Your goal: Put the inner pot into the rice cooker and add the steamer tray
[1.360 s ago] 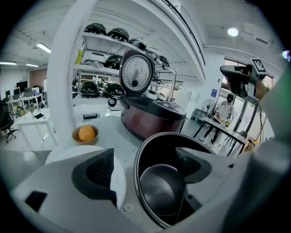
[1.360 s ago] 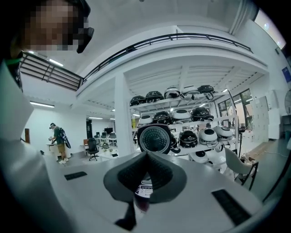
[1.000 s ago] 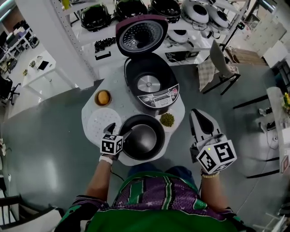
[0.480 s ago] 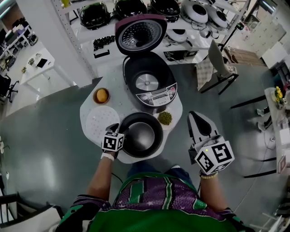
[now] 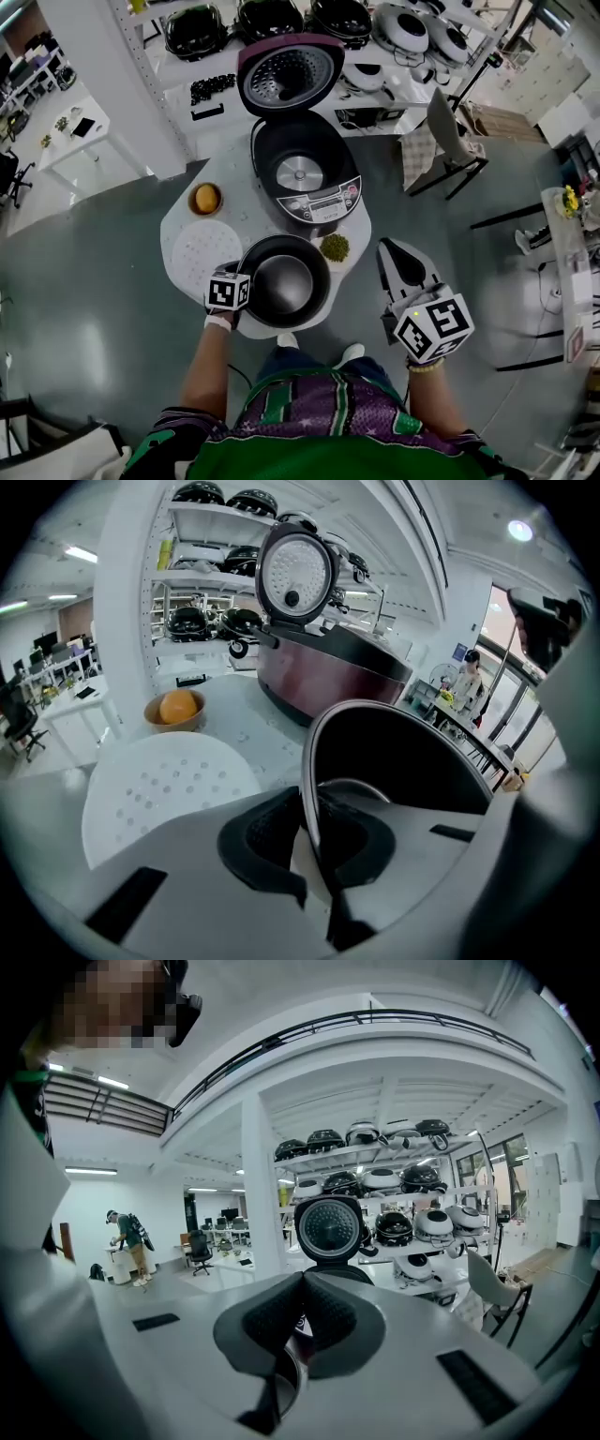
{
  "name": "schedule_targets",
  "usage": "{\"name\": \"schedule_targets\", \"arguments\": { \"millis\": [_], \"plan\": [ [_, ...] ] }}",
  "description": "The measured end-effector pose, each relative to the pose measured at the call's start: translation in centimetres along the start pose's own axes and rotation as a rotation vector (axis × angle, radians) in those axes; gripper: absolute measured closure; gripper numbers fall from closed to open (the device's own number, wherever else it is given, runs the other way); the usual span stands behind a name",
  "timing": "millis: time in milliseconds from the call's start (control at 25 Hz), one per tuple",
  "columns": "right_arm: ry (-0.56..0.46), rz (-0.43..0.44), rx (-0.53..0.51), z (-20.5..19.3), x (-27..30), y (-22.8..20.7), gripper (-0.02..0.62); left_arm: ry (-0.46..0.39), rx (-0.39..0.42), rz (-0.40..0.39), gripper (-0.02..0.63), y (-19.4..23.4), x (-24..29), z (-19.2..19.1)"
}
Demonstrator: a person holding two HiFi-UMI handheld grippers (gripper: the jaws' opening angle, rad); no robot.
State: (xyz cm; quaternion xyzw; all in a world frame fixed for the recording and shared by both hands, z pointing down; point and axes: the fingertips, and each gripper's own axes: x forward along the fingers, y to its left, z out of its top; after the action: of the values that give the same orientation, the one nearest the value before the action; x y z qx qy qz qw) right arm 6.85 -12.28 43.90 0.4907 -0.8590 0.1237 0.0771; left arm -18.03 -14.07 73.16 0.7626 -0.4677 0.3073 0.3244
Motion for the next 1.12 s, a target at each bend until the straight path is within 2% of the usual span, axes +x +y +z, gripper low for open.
{"name": "schedule_targets", "arguments": {
  "millis": [160,440,720,1120],
  "plan": [
    [0.013,0.008,-0.005,-0.1,0.0,0.5,0.589,0.016,-0.025,0.012,0.571,0.2,0.1,-0.1],
    [0.002,0.007,-0.023,1.0,-0.2,0.6,0.589,-0.007,-0.058,0.017,0.572,0.4,-1.8,-0.1],
    [-0.009,0.019,-0.027,2.3,0.1,1.1,0.589,-0.054,-0.082,0.006,0.572,0.9,-5.4,1.0],
    [-0.070,0.093,-0.045,4.9,1.3,3.8,0.589,-0.142,-0.145,0.054,0.572,2.9,-11.3,3.1]
  ]
}}
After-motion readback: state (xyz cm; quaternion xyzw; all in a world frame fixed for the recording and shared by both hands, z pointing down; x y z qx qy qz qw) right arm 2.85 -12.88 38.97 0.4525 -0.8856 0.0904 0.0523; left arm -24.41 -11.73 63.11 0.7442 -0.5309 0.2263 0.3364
